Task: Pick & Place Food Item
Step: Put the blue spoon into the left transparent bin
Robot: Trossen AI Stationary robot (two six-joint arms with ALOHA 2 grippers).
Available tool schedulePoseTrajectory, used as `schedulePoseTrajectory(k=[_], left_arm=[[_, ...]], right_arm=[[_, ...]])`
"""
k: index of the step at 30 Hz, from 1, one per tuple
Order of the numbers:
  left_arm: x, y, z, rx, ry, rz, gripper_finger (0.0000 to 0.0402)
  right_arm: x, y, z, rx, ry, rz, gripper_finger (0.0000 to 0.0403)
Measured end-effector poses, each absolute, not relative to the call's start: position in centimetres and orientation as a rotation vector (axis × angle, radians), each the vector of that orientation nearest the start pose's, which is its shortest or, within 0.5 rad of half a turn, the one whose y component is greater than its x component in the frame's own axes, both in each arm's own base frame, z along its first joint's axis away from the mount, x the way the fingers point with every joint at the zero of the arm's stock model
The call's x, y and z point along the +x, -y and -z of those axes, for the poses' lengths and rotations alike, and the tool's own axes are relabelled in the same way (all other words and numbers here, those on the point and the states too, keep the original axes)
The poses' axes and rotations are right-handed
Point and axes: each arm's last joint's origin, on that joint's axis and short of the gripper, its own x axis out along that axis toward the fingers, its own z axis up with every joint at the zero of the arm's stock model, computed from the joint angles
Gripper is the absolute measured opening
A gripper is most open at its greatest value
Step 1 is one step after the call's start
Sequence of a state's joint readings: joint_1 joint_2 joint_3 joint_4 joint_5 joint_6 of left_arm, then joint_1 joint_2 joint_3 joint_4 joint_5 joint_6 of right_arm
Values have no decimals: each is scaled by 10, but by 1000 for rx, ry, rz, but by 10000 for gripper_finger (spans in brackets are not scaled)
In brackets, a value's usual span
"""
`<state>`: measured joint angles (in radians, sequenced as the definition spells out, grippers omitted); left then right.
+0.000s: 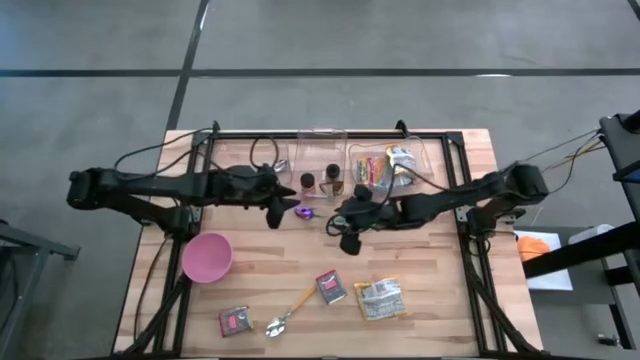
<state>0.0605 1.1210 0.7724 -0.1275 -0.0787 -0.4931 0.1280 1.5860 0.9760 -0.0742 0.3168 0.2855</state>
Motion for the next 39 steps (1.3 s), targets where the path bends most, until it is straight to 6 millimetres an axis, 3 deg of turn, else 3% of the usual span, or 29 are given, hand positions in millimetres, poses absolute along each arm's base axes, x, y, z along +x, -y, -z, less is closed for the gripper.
schedulePoseTrajectory(k=[10, 23, 39], left_arm=[[222, -16, -272, -443, -409, -241, 190], [217, -15, -265, -426, -498, -248, 190], [216, -15, -265, -383, -513, -222, 190]], right_arm=[[357, -37, -156, 155, -703, 364, 214], [379, -15, -133, 201, -751, 420, 214], [379, 18, -117, 266, -826, 371, 214]])
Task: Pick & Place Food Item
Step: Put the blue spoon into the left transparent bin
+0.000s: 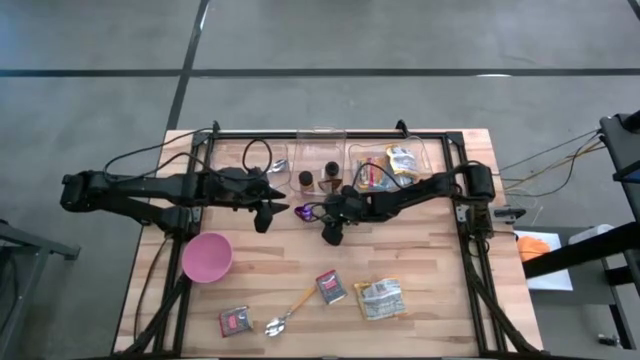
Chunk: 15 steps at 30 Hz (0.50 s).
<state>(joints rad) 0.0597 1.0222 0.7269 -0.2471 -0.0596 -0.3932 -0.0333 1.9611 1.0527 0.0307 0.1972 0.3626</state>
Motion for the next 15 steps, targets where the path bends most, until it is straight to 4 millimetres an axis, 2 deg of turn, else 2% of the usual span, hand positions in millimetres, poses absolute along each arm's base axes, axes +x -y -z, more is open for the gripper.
schedulePoseTrajectory(k=[10, 15], left_arm=[[216, -15, -264, -382, -521, -223, 190], [216, -15, -264, -382, -528, -224, 190]], right_arm=[[382, 19, -105, 271, -851, 367, 211], [382, 19, -104, 269, -854, 367, 153]])
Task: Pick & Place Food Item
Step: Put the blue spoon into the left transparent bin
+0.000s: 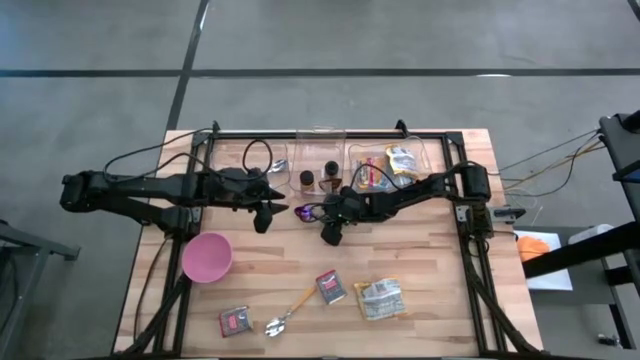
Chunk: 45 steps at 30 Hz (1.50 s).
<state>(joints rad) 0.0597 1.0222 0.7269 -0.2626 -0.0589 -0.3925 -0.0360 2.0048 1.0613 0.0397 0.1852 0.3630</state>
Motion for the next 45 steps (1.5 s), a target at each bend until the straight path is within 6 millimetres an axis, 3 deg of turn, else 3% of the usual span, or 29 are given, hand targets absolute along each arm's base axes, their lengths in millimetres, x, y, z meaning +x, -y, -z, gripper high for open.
schedulePoseTrajectory(k=[9, 19, 26, 40, 45], left_arm=[[216, -15, -264, -382, -528, -223, 190], [215, -14, -263, -382, -537, -223, 190], [214, -14, -261, -383, -560, -223, 190], [211, -14, -266, -386, -536, -207, 190], [208, -14, -270, -462, -502, -222, 190]], right_arm=[[382, 17, -103, 282, -869, 329, 19], [381, 6, -104, 284, -900, 272, 17], [378, -8, -115, 286, -899, 208, 16], [368, -29, -167, 265, -789, 151, 15], [361, -30, -189, 243, -732, 188, 15]])
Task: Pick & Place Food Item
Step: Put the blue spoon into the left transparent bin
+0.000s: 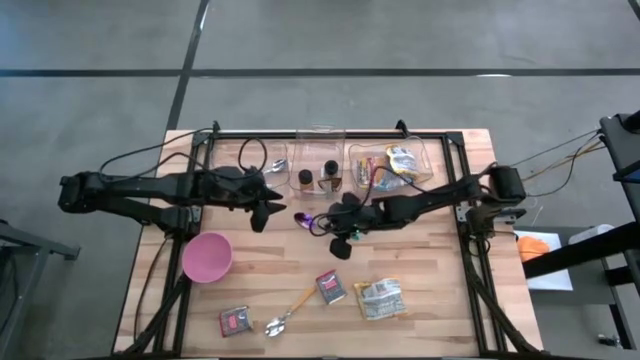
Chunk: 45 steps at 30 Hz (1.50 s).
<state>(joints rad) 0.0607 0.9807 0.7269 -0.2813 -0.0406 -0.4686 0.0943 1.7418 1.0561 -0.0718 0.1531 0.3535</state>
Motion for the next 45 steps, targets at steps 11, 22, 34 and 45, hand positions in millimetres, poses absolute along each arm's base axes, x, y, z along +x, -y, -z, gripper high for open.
schedulePoseTrajectory(k=[11, 22, 34, 45], left_arm=[[209, -14, -269, -721, -492, -271, 190], [218, -15, -282, -780, -355, -155, 191], [227, -16, -306, -583, -64, -43, 192], [236, -16, -313, -548, 56, -19, 295]], right_arm=[[338, -25, -249, 168, -574, 218, 15], [330, -22, -275, 192, -440, 300, 15], [339, -20, -345, 91, -225, 329, 15], [340, -16, -379, 24, -204, 353, 15]])
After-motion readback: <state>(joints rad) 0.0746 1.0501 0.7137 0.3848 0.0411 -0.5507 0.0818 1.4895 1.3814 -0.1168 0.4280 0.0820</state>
